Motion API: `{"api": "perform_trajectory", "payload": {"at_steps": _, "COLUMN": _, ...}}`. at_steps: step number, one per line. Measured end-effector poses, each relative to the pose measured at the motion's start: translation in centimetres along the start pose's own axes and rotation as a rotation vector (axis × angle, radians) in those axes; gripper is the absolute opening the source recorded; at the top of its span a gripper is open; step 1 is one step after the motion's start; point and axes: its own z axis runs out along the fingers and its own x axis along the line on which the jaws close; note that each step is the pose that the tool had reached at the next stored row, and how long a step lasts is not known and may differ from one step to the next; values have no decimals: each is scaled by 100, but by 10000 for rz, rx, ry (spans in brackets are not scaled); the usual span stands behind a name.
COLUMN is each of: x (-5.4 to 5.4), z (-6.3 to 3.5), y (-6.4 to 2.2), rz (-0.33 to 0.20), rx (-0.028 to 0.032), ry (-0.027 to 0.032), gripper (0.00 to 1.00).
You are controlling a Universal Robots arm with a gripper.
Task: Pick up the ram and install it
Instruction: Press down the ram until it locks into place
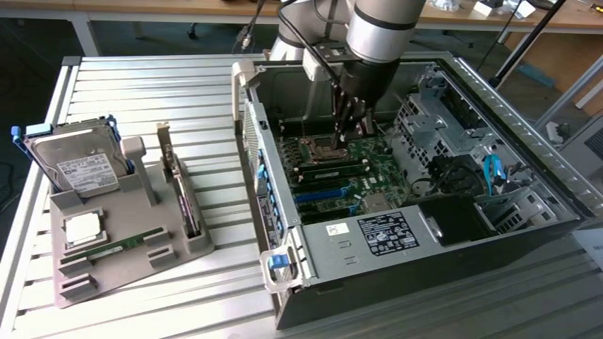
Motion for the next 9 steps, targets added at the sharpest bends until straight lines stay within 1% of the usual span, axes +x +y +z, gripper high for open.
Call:
{"api": "perform_trajectory", "payload": {"at_steps": 1, "x": 0, "z": 0, "y": 0, "rz": 0, "rx": 0, "ry": 0, "gripper": 10}}
{"api": "perform_trajectory", "payload": {"at_steps": 2, "x": 0, "z": 0, "y": 0, "rz": 107, "rx": -1, "ry": 2, "gripper": 10}}
{"api": "perform_trajectory", "payload": {"at_steps": 9, "x": 0, "z": 9, "y": 0, "rz": 1708, "rx": -8, "ry": 32, "gripper": 10}}
